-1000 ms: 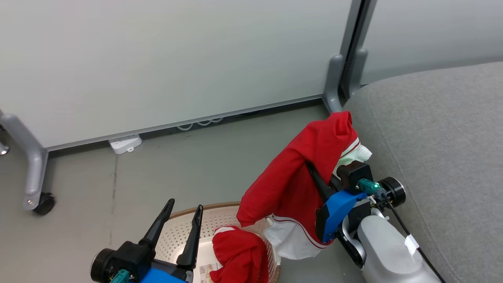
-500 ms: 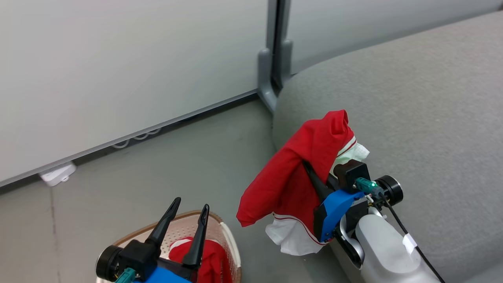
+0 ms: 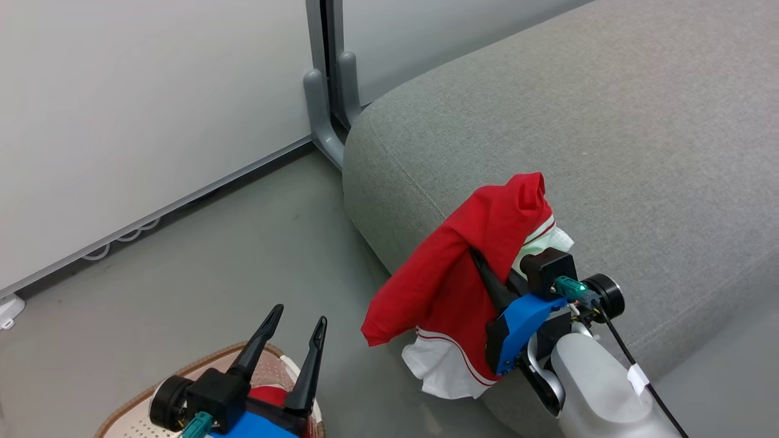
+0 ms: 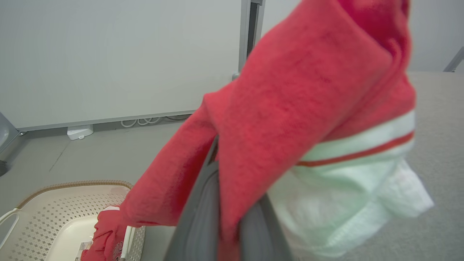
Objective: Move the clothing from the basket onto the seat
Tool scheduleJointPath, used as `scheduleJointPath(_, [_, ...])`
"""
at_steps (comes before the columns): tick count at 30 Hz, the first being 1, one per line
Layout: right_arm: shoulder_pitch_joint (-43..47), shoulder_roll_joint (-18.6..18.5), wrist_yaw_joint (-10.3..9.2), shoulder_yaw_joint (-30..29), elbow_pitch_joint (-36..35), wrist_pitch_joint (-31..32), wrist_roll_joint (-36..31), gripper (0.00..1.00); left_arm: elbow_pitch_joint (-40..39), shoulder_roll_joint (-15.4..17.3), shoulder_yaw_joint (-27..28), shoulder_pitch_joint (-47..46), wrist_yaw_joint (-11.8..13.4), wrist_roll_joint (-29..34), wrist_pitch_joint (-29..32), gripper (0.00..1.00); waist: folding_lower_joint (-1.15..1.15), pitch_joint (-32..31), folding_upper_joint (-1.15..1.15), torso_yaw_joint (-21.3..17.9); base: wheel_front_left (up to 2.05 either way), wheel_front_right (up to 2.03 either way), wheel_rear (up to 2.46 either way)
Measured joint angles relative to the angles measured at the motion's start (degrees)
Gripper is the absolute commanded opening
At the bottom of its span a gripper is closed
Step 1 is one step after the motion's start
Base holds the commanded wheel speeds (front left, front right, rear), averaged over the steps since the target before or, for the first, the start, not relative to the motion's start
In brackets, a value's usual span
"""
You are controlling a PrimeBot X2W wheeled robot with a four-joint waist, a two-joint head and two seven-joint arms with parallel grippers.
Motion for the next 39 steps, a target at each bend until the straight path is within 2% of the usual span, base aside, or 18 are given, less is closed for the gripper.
scheduleJointPath(8, [-0.08, 0.00, 0.00, -0.82, 0.68, -0.41, 0.12, 0.00, 0.45, -0.07, -1.48, -1.03, -0.07, 0.01, 0.00, 1.00, 0.00, 0.85, 0.00, -0.90, 0.00, 0.00, 0.00])
scheduleJointPath(13, [-2.07, -0.03, 0.00, -3.89, 1.01, -0.42, 1.02, 0.00, 0.45, 0.19, -2.20, -1.55, -0.07, 0.01, 0.00, 1.00, 0.00, 1.85, 0.00, -0.23, 0.00, 0.00, 0.00])
scheduleJointPath(17, [-5.76, -0.01, 0.00, -8.71, 1.89, -0.27, -0.15, 0.00, 0.43, 0.85, -2.72, -2.23, -0.08, 0.01, 0.00, 1.00, 0.00, 3.29, 0.00, 0.63, 0.00, 0.00, 0.00])
scheduleJointPath(23, [-12.76, -0.98, 0.00, -19.22, 2.97, 1.71, -4.86, 0.00, -0.21, 2.04, -4.97, -4.88, -0.08, 0.41, 0.00, 1.00, 0.01, 6.70, 0.00, 2.68, 0.00, 0.00, 0.00])
scheduleJointPath(28, [-18.79, -6.25, 0.00, -27.30, 2.50, 3.16, -5.28, 0.00, -0.82, 3.13, -8.13, -8.71, -0.08, 0.36, 0.00, 1.00, 0.01, 10.50, 0.00, 5.62, 0.00, 0.00, 0.00])
scheduleJointPath(30, [-20.91, -9.44, 0.00, -30.82, 2.12, 3.90, -5.53, 0.00, -1.16, 3.80, -9.58, -10.71, -0.08, 0.36, 0.00, 1.00, 0.01, 12.36, 0.00, 6.96, 0.00, 0.00, 0.00])
scheduleJointPath(31, [-23.04, -12.80, 0.00, -34.28, 1.42, 4.82, -6.02, 0.00, -1.66, 4.36, -10.94, -12.84, -0.08, 0.37, 0.00, 1.00, 0.02, 14.42, 0.00, 8.36, 0.00, 0.00, 0.00])
scheduleJointPath(34, [-25.47, -17.18, -0.01, -39.96, -0.49, 5.54, -6.67, 0.00, -2.43, 5.25, -12.25, -15.66, -0.08, 0.43, 0.00, 1.00, 0.02, 17.69, 0.00, 10.53, 0.00, 0.00, 0.00])
scheduleJointPath(37, [-26.73, -19.82, -0.01, -44.84, -2.93, 5.72, -7.42, 0.00, -3.15, 5.93, -12.35, -17.61, -0.08, 0.36, 0.00, 1.00, 0.02, 21.00, 0.00, 12.61, 0.00, 0.00, 0.00])
scheduleJointPath(39, [-26.79, -20.29, -0.01, -46.64, -4.27, 6.06, -7.93, 0.00, -3.49, 6.53, -12.27, -18.56, -0.08, 0.41, 0.00, 1.00, 0.02, 23.24, 0.00, 13.81, 0.00, 0.00, 0.00])
